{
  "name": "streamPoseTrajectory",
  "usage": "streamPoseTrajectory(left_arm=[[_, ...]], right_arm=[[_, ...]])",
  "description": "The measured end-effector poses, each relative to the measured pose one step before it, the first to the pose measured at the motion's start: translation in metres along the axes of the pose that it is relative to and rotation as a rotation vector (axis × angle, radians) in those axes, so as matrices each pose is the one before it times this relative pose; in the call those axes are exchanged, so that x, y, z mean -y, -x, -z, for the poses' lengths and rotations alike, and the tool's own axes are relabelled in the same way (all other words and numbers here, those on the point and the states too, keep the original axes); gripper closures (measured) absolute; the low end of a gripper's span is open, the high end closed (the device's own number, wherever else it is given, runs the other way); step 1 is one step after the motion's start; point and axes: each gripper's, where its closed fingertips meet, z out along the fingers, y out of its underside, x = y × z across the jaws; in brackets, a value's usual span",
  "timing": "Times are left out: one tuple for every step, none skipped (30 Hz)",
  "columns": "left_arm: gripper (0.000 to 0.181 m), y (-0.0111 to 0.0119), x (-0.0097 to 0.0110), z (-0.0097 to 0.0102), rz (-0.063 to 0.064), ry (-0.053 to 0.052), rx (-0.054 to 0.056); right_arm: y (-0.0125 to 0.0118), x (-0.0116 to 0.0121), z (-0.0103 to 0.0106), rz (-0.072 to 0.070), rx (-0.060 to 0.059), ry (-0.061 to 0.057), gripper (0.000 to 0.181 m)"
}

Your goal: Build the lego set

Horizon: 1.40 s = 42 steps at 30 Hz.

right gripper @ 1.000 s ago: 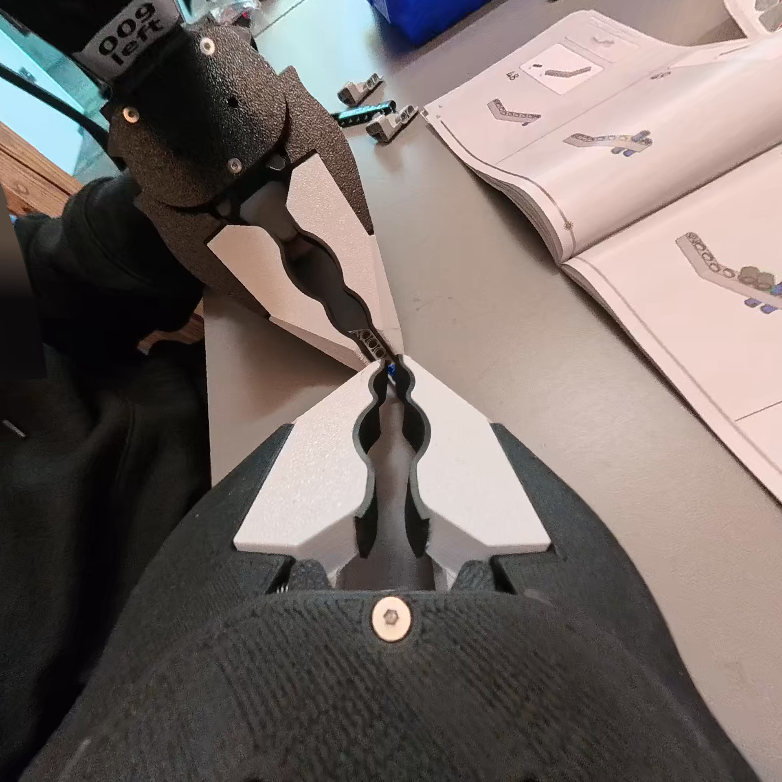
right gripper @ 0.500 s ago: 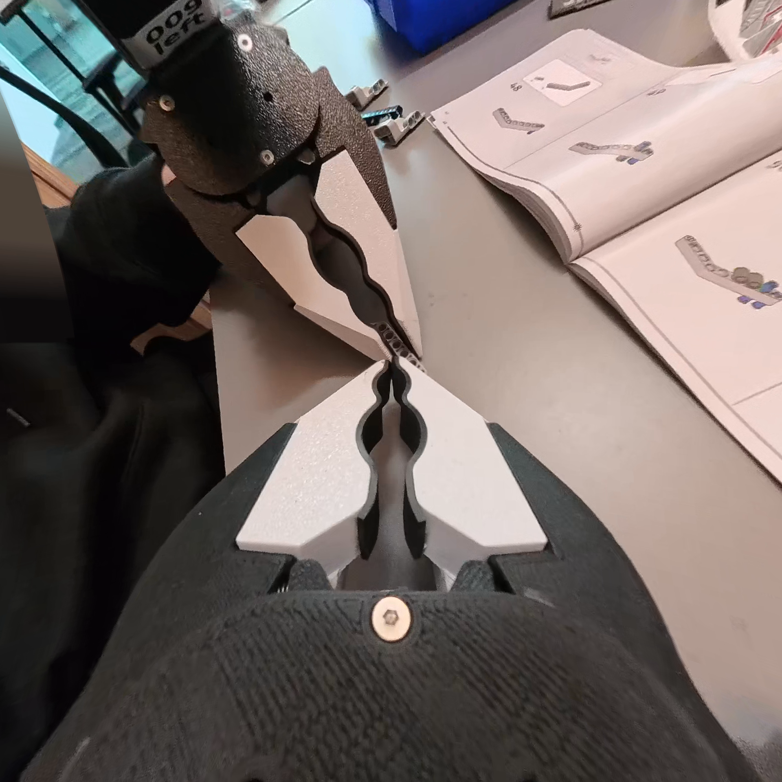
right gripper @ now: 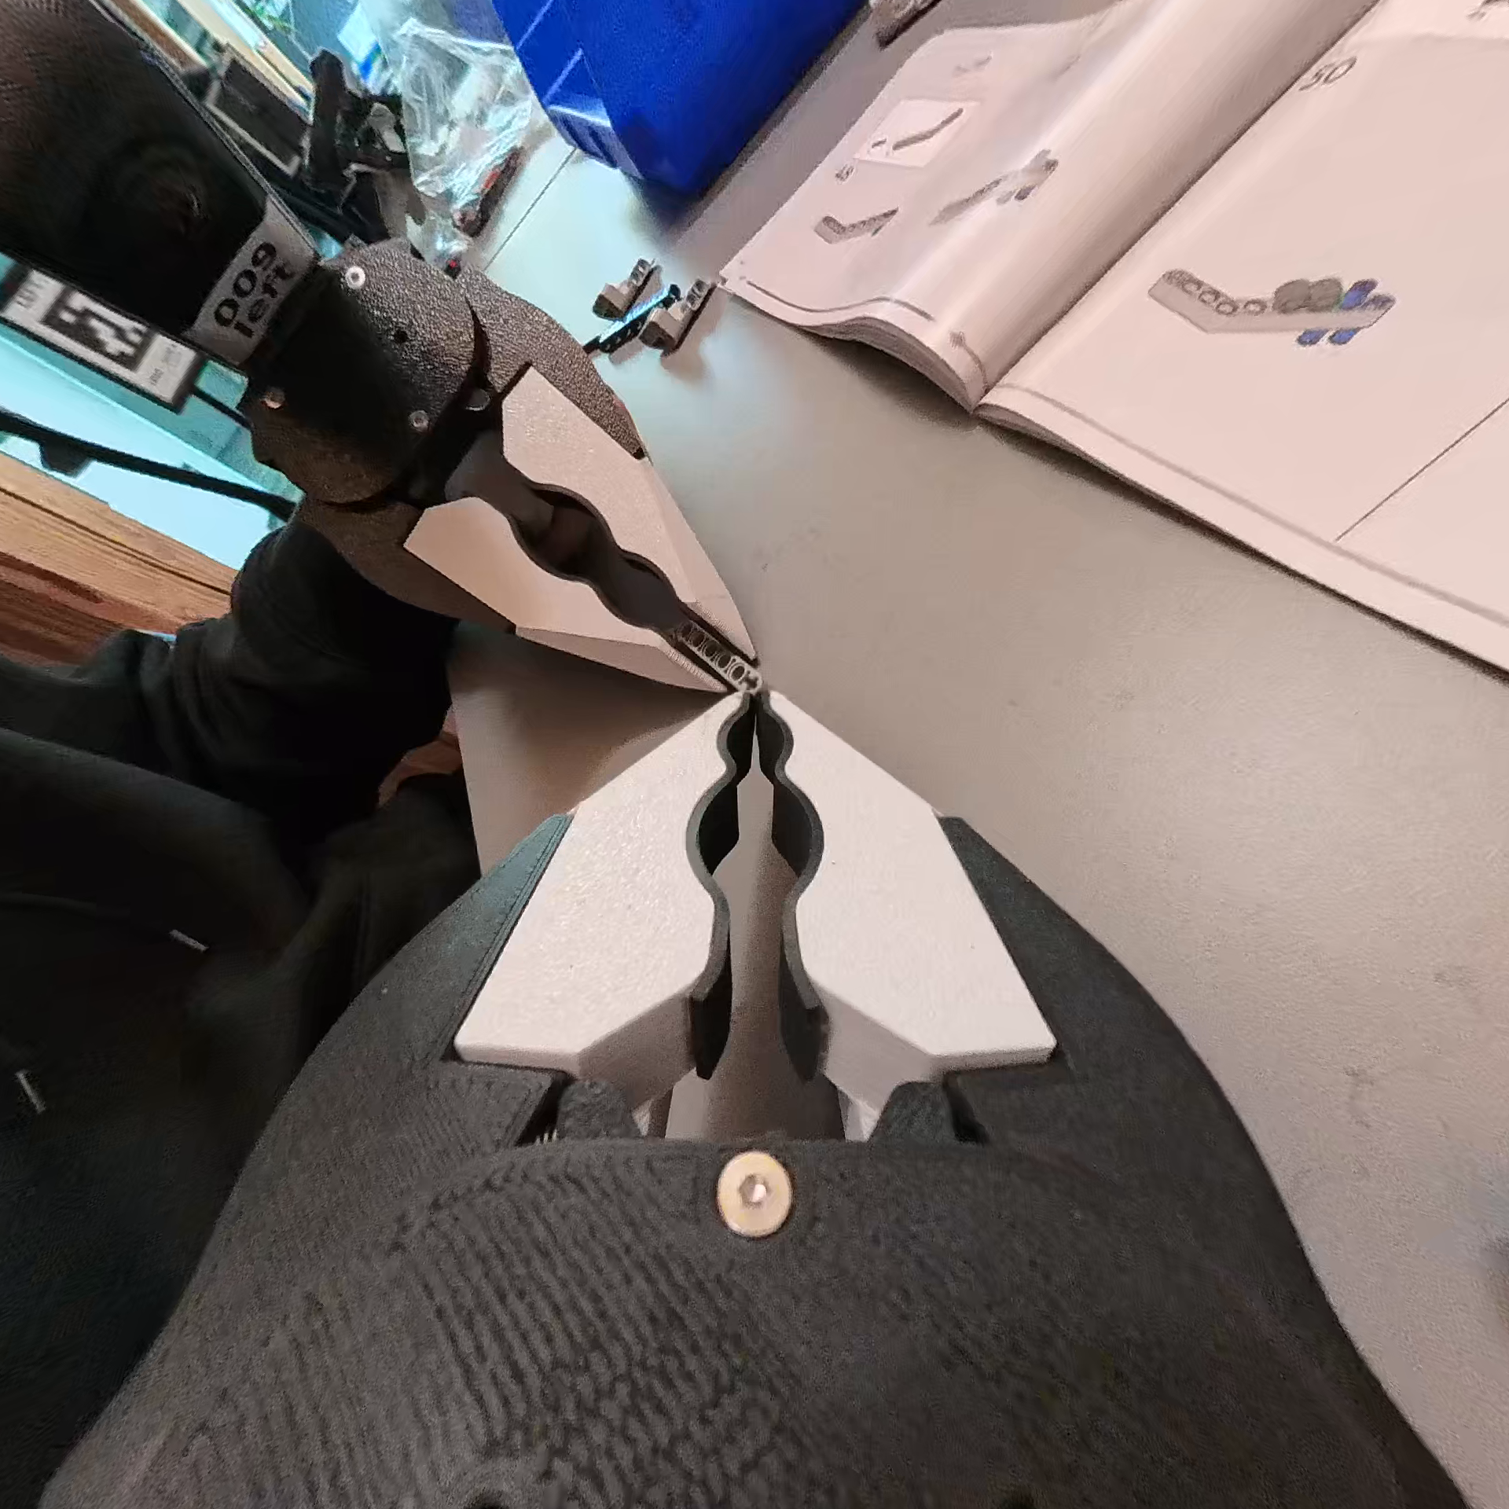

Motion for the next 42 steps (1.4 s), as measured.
streamPoseTrajectory(left_arm=[[0.176,-0.00006,0.00002,-0.00003,-0.0017,0.0,0.0013],[0.176,0.00005,-0.00001,0.00001,-0.0015,0.0,0.0012],[0.176,0.00001,-0.00003,0.00003,-0.0005,0.0,0.0004],[0.176,-0.00004,-0.00007,-0.00007,0.0003,0.0,-0.0002],[0.176,0.00004,0.00003,-0.00004,0.0003,0.0,-0.0002],[0.176,0.0,0.0,0.0,0.0,0.0,0.0],[0.176,-0.00005,-0.00003,0.00003,-0.0002,0.0,0.0002],[0.176,0.00003,0.0,0.0,-0.0001,0.0,0.0001],[0.176,0.00005,-0.00008,-0.00007,-0.0003,0.0,0.0002],[0.176,-0.00003,0.00002,-0.00003,-0.0006,0.0,0.0005],[0.176,-0.00003,-0.00003,0.00003,-0.0003,0.0,0.0002],[0.176,0.00003,-0.00001,0.0,-0.0001,0.0,0.0002],[0.176,-0.00008,-0.00001,0.00001,-0.0008,0.0,0.0006],[0.176,0.00005,-0.00003,0.00004,-0.0007,0.0,0.0006],[0.176,0.00001,0.00006,-0.00006,-0.0003,0.0,0.0003],[0.176,0.0,-0.00004,0.00004,-0.0005,0.0,0.0004],[0.176,0.0,0.00002,-0.00003,-0.0007,0.0,0.0006],[0.176,0.00001,-0.00004,0.00004,-0.0005,0.0,0.0005],[0.176,-0.00005,-0.00002,0.00001,-0.0009,0.0001,0.0008],[0.176,0.00004,0.00004,0.00009,-0.0027,0.0002,0.0021],[0.177,-0.00037,-0.00006,0.00019,-0.0056,0.0004,0.0022],[0.177,-0.00099,-0.00011,0.00027,-0.0087,0.0001,-0.0019],[0.176,-0.00163,0.00043,0.00041,-0.0096,-0.0032,-0.0069],[0.176,-0.00141,0.00085,0.00071,-0.0065,-0.0068,-0.0064],[0.173,-0.0002,0.00273,0.00167,-0.005,-0.0194,-0.0009],[0.171,0.0013,0.00569,0.00303,-0.0024,-0.0392,0.0087],[0.169,0.00106,0.008,0.00401,0.0004,-0.051,0.0077],[0.167,0.00034,0.00944,0.00423,0.0006,-0.0536,0.0046],[0.163,0.00089,0.0087,0.00361,-0.0036,-0.0447,0.0115],[0.16,0.00139,0.00657,0.00248,-0.0118,-0.0285,0.0191],[0.159,0.00058,0.00332,0.00121,-0.0214,-0.0105,0.0169],[0.159,-0.00062,-0.00045,-0.00024,-0.0274,0.0111,0.0108],[0.158,-0.00121,-0.00392,-0.00145,-0.028,0.0308,0.0054],[0.157,-0.00112,-0.00516,-0.00219,-0.0268,0.037,0.005],[0.157,-0.00041,-0.00371,-0.00225,-0.023,0.028,0.0101],[0.157,0.00026,0.0005,-0.00186,-0.0151,0.0047,0.0171],[0.158,-0.0006,0.00529,-0.0006,-0.0076,-0.019,0.012],[0.158,-0.00141,0.00839,0.00023,-0.0017,-0.0333,0.0064],[0.158,-0.00111,0.00937,0.00102,-0.0035,-0.0375,0.0084],[0.158,0.00084,0.00876,0.00151,-0.01,-0.0353,0.0226],[0.158,0.00189,0.00682,0.00192,-0.0199,-0.0276,0.0287],[0.158,0.0028,0.00511,0.00218,-0.0276,-0.0202,0.0333]], right_arm=[[0.0004,-0.00231,-0.00007,0.0051,-0.0003,0.0133,0.18],[-0.00047,-0.00278,-0.00017,0.0105,-0.0086,0.0164,0.177],[0.00018,-0.00131,0.00029,0.0121,-0.0053,0.0078,0.177],[-0.00028,-0.0002,0.00029,0.0072,-0.0064,0.0001,0.176],[-0.00187,0.0003,0.00061,0.0031,-0.0155,-0.0025,0.176],[-0.00103,0.00019,0.00066,0.0073,-0.0101,-0.0016,0.174],[0.00099,-0.00055,0.00069,0.0151,0.0007,0.0026,0.171],[0.0008,-0.00083,0.0006,0.0146,-0.0003,0.004,0.168],[-0.00027,-0.00086,0.00045,0.0164,-0.0065,0.0065,0.164],[-0.00012,-0.00072,0.0007,0.0262,-0.0079,0.0069,0.16],[-0.00032,-0.001,0.00102,0.025,-0.0124,0.0049,0.158],[-0.00086,-0.00135,0.00085,0.0199,-0.0134,0.007,0.158],[-0.00106,-0.00155,0.0003,0.0172,-0.0141,0.0099,0.158],[0.00013,-0.00203,0.00015,0.019,-0.0077,0.0116,0.157],[0.00052,-0.00192,-0.00013,0.0159,-0.005,0.0115,0.157],[-0.0009,-0.00089,-0.0001,0.0129,-0.0129,0.0062,0.158],[-0.0008,-0.00009,-0.00006,0.0106,-0.0115,0.0014,0.158],[0.00026,0.00044,-0.00008,0.0096,-0.0019,-0.0011,0.159],[0.00233,0.00126,0.00001,0.0149,0.0132,-0.0051,0.162],[0.00406,0.00189,0.00045,0.0234,0.0212,-0.0095,0.164],[0.00312,0.00182,0.00083,0.0257,0.0139,-0.0107,0.165],[0.00123,0.00184,0.00102,0.0197,0.0029,-0.0111,0.165],[0.00054,0.00142,0.0012,0.0043,0.0041,-0.0109,0.165],[0.00053,0.0017,0.00115,-0.0104,0.013,-0.0127,0.164],[0.00008,0.00387,0.00152,-0.0242,0.0173,-0.027,0.166],[0.00138,0.00749,0.00228,-0.0368,0.0288,-0.0521,0.173],[0.00335,0.01027,0.0027,-0.0464,0.0443,-0.0718,0.181],[0.00314,0.01035,0.00264,-0.054,0.0454,-0.0742,0.181],[0.00051,0.0079,0.00226,-0.0558,0.0303,-0.059,0.181],[-0.00134,0.00373,0.00165,-0.0479,0.0195,-0.0345,0.181],[-0.00257,-0.00029,0.00105,-0.0378,0.0085,-0.0099,0.181],[-0.00456,-0.00014,0.00111,-0.0319,-0.0129,-0.0012,0.181],[-0.00426,0.00125,0.00164,-0.0059,-0.0259,-0.0087,0.181],[-0.00092,0.00164,0.00174,0.0137,-0.0136,-0.0095,0.181],[0.0003,-0.00024,0.00081,0.0107,-0.0057,0.0034,0.181],[0.00113,-0.0014,-0.00017,-0.0034,0.0049,0.0112,0.181],[0.00284,-0.00084,-0.00103,-0.0171,0.0203,0.0041,0.181],[0.00486,0.00125,-0.00133,-0.0268,0.0359,-0.0134,0.181],[0.00592,0.00351,-0.00128,-0.0335,0.0451,-0.0307,0.181],[0.00532,0.00349,-0.0014,-0.0384,0.0444,-0.0327,0.181],[0.00477,0.00192,-0.00186,-0.0368,0.0414,-0.0222,0.181],[0.00375,0.0007,-0.00188,-0.0314,0.0357,-0.0137,0.181]])
